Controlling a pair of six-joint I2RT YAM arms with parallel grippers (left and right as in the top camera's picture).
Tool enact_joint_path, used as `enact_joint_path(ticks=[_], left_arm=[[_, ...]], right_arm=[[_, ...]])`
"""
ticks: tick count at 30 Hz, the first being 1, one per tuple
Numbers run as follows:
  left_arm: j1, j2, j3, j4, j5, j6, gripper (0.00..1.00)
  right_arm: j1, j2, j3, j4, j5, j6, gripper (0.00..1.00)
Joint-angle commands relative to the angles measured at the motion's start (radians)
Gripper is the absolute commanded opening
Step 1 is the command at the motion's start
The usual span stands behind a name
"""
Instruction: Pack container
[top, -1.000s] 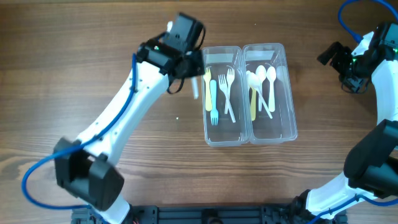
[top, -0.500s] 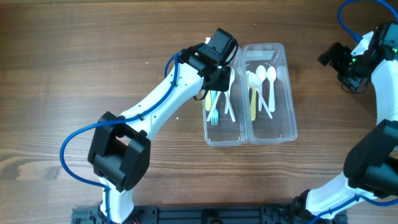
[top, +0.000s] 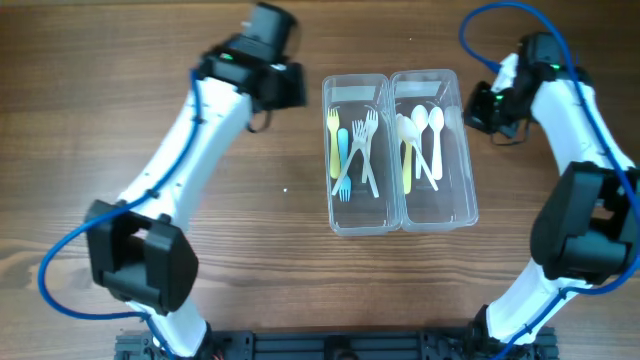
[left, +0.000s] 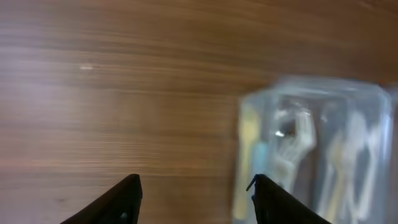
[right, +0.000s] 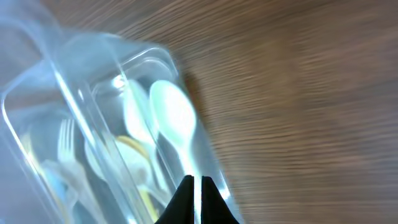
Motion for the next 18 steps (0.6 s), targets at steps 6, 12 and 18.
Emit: enact_joint_path(ticks=[6, 12, 18], left_arm=[[0.156, -0.011, 0.01, -0.103, 0.002, 0.007, 0.61], [0.13, 0.005, 0.0, -0.114, 0.005, 0.015, 0.54], [0.059, 0.094, -0.095, -0.071, 0.049, 0.031, 0.5]], right_arm=[[0.075, 0.002, -0.003, 0.01, 0.008, 0.106, 0.04], [0.073, 0.002, -0.003, 0.059, 0.009, 0.105, 0.05], [0.072, 0.002, -0.003, -0.026, 0.149, 0.103, 0.06]])
